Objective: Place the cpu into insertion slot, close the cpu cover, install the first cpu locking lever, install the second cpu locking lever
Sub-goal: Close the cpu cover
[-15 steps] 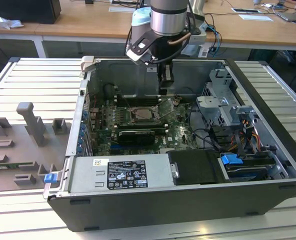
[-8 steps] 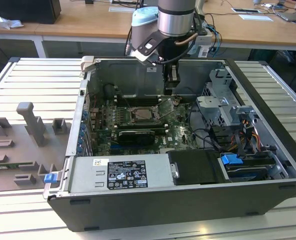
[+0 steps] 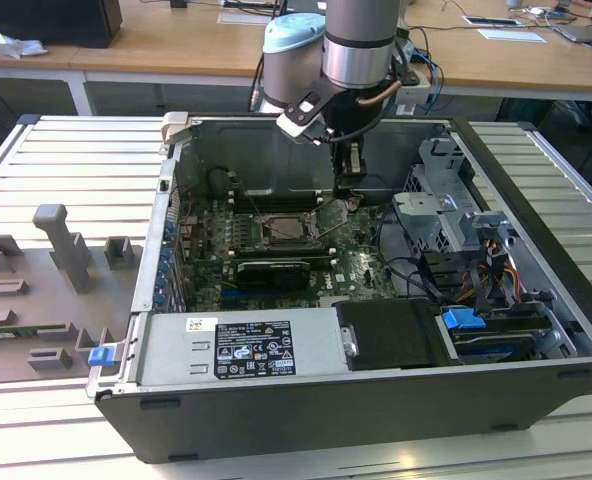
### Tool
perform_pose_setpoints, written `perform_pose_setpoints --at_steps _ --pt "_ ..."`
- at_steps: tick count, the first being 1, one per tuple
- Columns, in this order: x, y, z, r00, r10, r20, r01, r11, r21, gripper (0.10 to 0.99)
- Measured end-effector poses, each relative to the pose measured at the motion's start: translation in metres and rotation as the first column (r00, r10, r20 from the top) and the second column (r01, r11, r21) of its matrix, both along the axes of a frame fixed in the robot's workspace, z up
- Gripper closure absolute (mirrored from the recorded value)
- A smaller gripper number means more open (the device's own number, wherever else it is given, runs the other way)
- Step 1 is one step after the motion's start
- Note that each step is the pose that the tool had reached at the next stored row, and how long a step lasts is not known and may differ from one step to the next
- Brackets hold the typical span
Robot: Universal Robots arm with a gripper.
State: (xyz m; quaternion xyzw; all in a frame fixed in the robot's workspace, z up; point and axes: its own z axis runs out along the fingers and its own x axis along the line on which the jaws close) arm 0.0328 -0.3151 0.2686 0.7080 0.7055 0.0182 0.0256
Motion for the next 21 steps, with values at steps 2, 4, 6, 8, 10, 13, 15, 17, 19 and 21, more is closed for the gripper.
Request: perform_pose_setpoints --at_steps 2,4,6,8,10,13,15,17,19,21 --pt "0.0036 0.0000 -0.0018 1.0000 0.001 -0.0009 -0.001 1.0000 0.000 0.980" --pt "0.0077 0.0000 -0.0029 1.0000 0.001 -0.0015 -0.001 1.0000 0.000 0.980" --pt "0.0095 0.0000 -0.0033 1.0000 0.004 -0.0016 -0.004 1.0000 0.000 0.980" --pt "0.0111 0.0000 -0.0048 0.9999 0.010 -0.0015 -0.010 0.9999 0.000 0.980" --pt "0.0130 0.0000 -0.0060 0.9999 0.015 -0.0016 -0.015 0.9999 0.000 0.980" --pt "0.0177 0.0000 -0.0112 0.9998 0.018 -0.0019 -0.018 0.9998 -0.004 0.980" --pt "0.0197 0.0000 -0.0121 0.9998 0.019 -0.0020 -0.019 0.9998 -0.004 0.980" --pt "0.0213 0.0000 -0.0126 0.9998 0.020 -0.0020 -0.020 0.9998 -0.004 0.980" --pt "0.0245 0.0000 -0.0131 0.9998 0.021 -0.0023 -0.021 0.9998 -0.004 0.980" --pt "0.0261 0.0001 -0.0138 0.9998 0.021 -0.0024 -0.021 0.9998 -0.004 0.980"
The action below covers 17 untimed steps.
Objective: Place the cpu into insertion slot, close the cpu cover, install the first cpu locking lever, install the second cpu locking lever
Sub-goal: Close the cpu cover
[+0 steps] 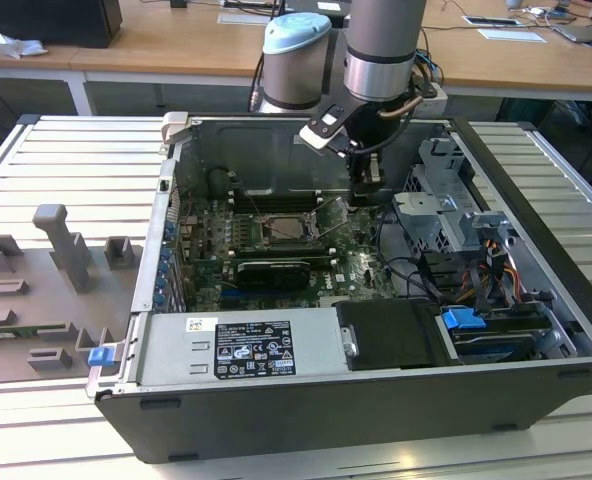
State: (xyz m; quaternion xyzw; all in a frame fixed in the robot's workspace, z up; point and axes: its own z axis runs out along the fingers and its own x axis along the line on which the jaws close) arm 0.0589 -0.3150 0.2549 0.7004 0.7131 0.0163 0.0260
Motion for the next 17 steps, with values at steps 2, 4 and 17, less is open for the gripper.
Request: perform_pose_setpoints --at_steps 2,4,17 --pt "0.0009 -0.0001 -0.0025 1.0000 0.001 -0.0001 -0.001 1.0000 0.000 0.980" --pt "0.0011 -0.0001 -0.0075 1.0000 0.002 -0.0001 -0.002 1.0000 0.000 0.980" --pt "-0.0052 0.0000 -0.0040 0.9994 0.003 -0.0358 -0.003 1.0000 0.000 0.980"
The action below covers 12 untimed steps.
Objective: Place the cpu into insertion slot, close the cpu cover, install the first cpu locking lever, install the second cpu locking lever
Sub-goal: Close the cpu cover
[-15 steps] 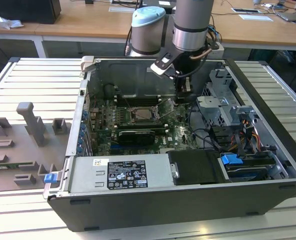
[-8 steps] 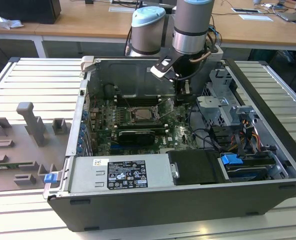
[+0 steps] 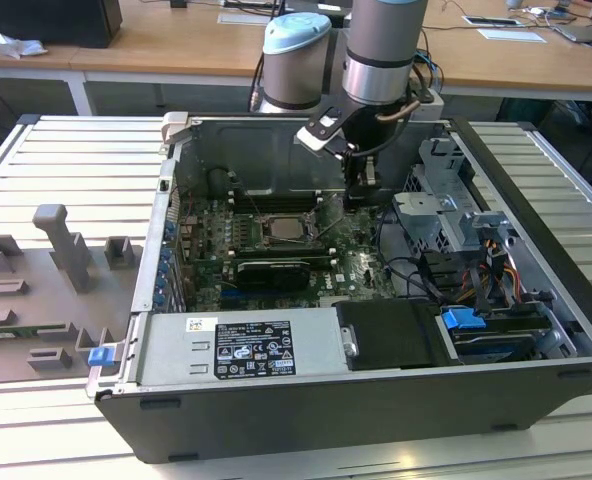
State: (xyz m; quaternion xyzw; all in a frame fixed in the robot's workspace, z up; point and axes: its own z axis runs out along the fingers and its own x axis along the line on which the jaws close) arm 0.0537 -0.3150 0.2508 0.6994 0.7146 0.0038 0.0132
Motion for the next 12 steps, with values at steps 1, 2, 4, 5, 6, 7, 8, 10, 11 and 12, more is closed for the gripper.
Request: perform_pose_setpoints --at_steps 1,2,4,5,6,7,8,10,11,12 --pt "-0.0018 0.0000 0.0001 1.0000 0.000 -0.0001 0.000 1.0000 0.000 0.980" --pt "-0.0032 -0.0001 0.0001 1.0000 0.000 -0.0001 0.000 1.0000 0.000 0.980" --pt "-0.0072 -0.0001 0.0000 1.0000 0.000 -0.0001 0.000 1.0000 0.000 0.980" --pt "-0.0081 -0.0001 0.0001 1.0000 0.000 -0.0001 0.000 1.0000 0.000 0.980" --pt "-0.0087 -0.0001 0.0001 1.0000 0.000 -0.0001 0.000 1.0000 0.000 0.980" --pt "-0.0091 -0.0001 0.0001 1.0000 0.000 0.0000 0.000 1.0000 0.000 0.980" --pt "-0.0101 0.0000 0.0000 1.0000 0.000 -0.0001 0.000 1.0000 0.000 0.980" --pt "-0.0125 0.0000 0.0001 1.0000 0.000 -0.0001 0.000 1.0000 0.000 0.980" --pt "-0.0145 0.0000 0.0000 1.0000 0.000 -0.0001 0.000 1.0000 0.000 0.980" --pt "-0.0162 0.0000 0.0001 1.0000 0.000 -0.0001 0.000 1.0000 0.000 0.980"
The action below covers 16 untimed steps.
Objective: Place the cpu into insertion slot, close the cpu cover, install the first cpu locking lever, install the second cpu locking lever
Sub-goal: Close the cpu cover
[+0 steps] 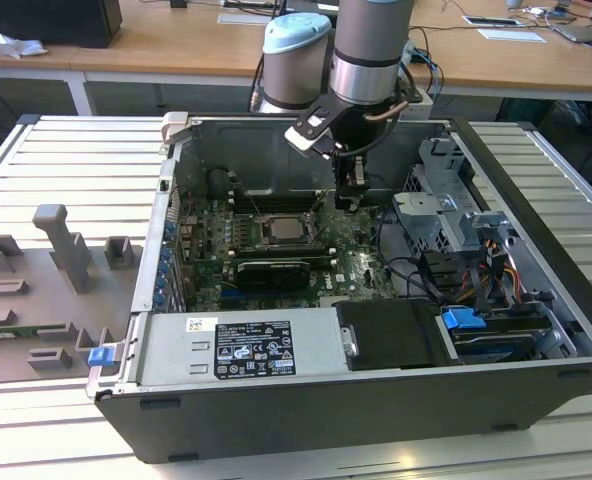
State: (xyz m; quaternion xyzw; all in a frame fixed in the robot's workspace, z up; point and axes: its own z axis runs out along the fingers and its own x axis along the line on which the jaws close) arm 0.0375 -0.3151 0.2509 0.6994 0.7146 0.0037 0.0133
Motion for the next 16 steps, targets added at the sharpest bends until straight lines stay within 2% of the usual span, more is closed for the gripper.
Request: perform_pose_setpoints --at_steps 5,16 --pt "-0.0053 0.0000 0.0000 1.0000 0.000 0.0000 0.000 1.0000 0.000 0.980" --pt "-0.0087 0.0000 0.0000 1.0000 0.000 0.0000 0.000 1.0000 0.000 0.980"
